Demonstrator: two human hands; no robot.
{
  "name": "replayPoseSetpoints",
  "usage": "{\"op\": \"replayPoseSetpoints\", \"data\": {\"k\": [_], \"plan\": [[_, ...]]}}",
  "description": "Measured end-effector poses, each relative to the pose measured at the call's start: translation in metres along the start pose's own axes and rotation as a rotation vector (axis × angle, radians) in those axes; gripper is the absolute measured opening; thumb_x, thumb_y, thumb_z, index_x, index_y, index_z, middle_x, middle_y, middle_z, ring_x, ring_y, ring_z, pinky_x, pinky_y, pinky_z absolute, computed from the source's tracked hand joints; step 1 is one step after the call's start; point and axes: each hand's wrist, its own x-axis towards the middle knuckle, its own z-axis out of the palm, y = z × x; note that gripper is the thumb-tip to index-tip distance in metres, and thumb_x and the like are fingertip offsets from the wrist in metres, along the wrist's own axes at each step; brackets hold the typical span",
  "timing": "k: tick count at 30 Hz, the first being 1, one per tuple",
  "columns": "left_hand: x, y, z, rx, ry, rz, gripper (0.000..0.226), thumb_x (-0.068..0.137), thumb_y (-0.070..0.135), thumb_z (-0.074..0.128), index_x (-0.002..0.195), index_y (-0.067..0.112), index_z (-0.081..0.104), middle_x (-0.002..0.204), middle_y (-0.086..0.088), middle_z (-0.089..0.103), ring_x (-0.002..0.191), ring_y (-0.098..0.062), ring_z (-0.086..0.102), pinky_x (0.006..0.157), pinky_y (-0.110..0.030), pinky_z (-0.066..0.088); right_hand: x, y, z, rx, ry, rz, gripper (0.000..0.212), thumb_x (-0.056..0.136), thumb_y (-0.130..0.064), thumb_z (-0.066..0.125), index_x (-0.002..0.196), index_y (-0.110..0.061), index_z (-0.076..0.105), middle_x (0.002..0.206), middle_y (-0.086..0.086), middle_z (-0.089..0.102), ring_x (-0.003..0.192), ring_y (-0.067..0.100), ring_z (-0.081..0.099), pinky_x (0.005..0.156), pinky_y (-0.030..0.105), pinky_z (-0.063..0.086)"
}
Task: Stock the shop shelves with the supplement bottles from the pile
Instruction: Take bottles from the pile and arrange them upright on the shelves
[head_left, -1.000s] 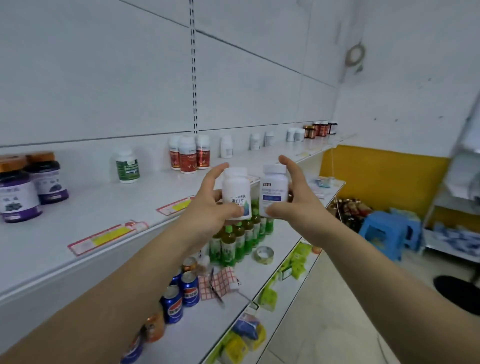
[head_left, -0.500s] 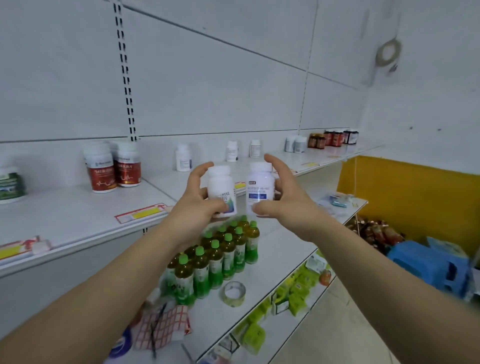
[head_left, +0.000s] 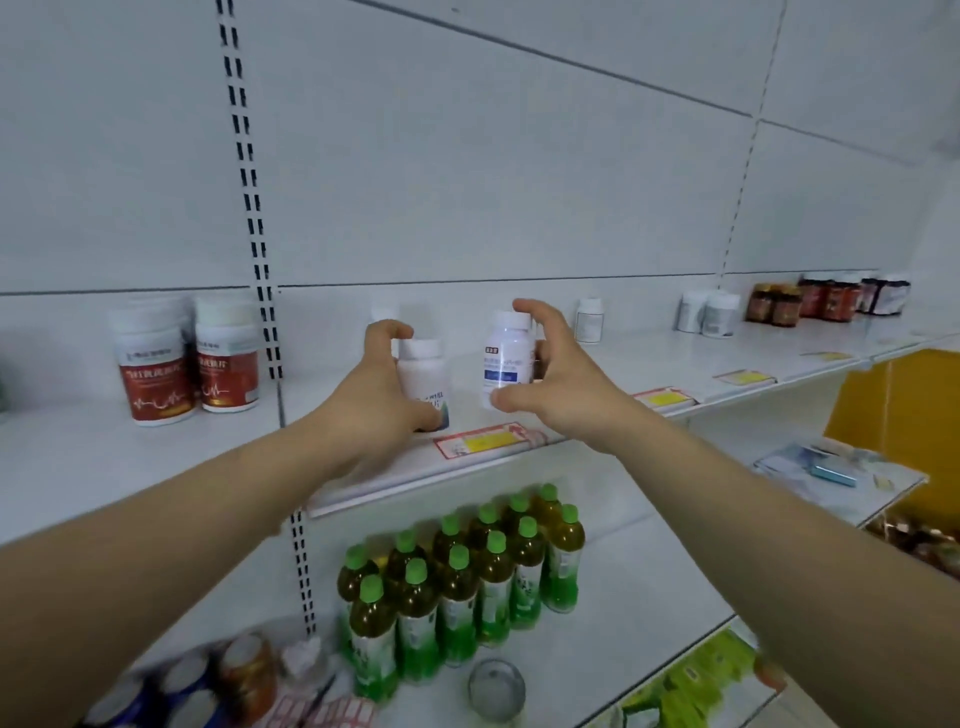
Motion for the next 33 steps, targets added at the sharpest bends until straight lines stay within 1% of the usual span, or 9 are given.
{"op": "replayPoseSetpoints", "data": {"k": [4,8,12,16,20,24,28,30,33], "plan": [[0.027,-0.011,0.004,0.127,0.052,-0.073,0.074,0.077,0.009,0.073,0.122,0.032,0.019,0.093,0.007,0.051,0.076,-0.016,0.06,0.065,-0.024,0.048,0.058,0.023,0.001,-0.161,-0.129,-0.042,0.087,0.074,-0.011,0.08,0.135,-0.029,0.021,0.101,-0.012,0.05,0.084,0.007,0.06,0.075,0.02,0.051],[0.038,-0.015,0.008,0.224,0.124,-0.109,0.074,0.079,0.009,0.072,0.125,0.03,0.018,0.091,0.02,0.043,0.078,-0.008,0.058,0.059,-0.01,0.041,0.107,0.048,0.013,-0.368,-0.227,-0.154,0.083,0.073,-0.023,0.081,0.129,-0.029,0.021,0.109,-0.001,0.052,0.089,0.016,0.058,0.078,0.026,0.048],[0.044,-0.016,0.015,0.314,0.197,-0.168,0.075,0.079,0.01,0.072,0.127,0.034,0.019,0.097,0.008,0.051,0.085,-0.013,0.06,0.072,-0.024,0.049,0.154,0.069,0.021,-0.406,-0.295,-0.245,0.09,0.07,-0.028,0.081,0.136,-0.029,0.02,0.123,0.003,0.044,0.101,0.022,0.056,0.088,0.031,0.048],[0.049,-0.009,0.027,0.404,0.289,-0.238,0.077,0.078,0.01,0.072,0.13,0.034,0.021,0.099,-0.004,0.056,0.088,-0.022,0.063,0.085,-0.039,0.052,0.186,0.083,0.025,-0.459,-0.33,-0.329,0.083,0.071,-0.027,0.076,0.135,-0.027,0.022,0.121,0.007,0.047,0.098,0.026,0.056,0.087,0.036,0.049],[0.057,-0.007,0.033,0.451,0.317,-0.304,0.079,0.079,0.011,0.072,0.132,0.035,0.02,0.096,0.001,0.055,0.085,-0.016,0.063,0.083,-0.035,0.052,0.205,0.089,0.032,-0.472,-0.325,-0.356,0.078,0.071,-0.026,0.076,0.13,-0.025,0.025,0.118,0.008,0.049,0.095,0.03,0.057,0.083,0.037,0.049],[0.063,-0.008,0.036,0.471,0.335,-0.306,0.08,0.079,0.011,0.073,0.133,0.035,0.02,0.105,0.0,0.054,0.086,-0.014,0.064,0.081,-0.03,0.05,0.215,0.091,0.039,-0.499,-0.327,-0.342,0.079,0.074,-0.025,0.073,0.134,-0.025,0.023,0.119,0.011,0.045,0.092,0.031,0.055,0.079,0.033,0.046],[0.066,-0.011,0.036,0.466,0.341,-0.287,0.08,0.078,0.014,0.074,0.133,0.037,0.02,0.104,0.003,0.052,0.088,-0.014,0.064,0.084,-0.03,0.051,0.217,0.091,0.045,-0.479,-0.325,-0.327,0.077,0.076,-0.026,0.07,0.135,-0.027,0.022,0.119,0.012,0.046,0.089,0.029,0.052,0.075,0.032,0.041],[0.066,-0.013,0.035,0.465,0.328,-0.294,0.081,0.079,0.015,0.073,0.133,0.038,0.019,0.103,0.003,0.052,0.088,-0.015,0.064,0.083,-0.03,0.051,0.217,0.09,0.046,-0.474,-0.335,-0.314,0.08,0.075,-0.026,0.071,0.138,-0.027,0.02,0.122,0.011,0.049,0.093,0.029,0.054,0.075,0.031,0.041],[0.069,-0.012,0.033,0.471,0.296,-0.315,0.08,0.079,0.015,0.072,0.133,0.036,0.017,0.103,-0.002,0.055,0.089,-0.02,0.064,0.082,-0.034,0.052,0.208,0.088,0.037,-0.458,-0.349,-0.264,0.1,0.075,-0.028,0.072,0.148,-0.029,0.003,0.137,0.01,0.042,0.11,0.03,0.054,0.084,0.031,0.043]]}}
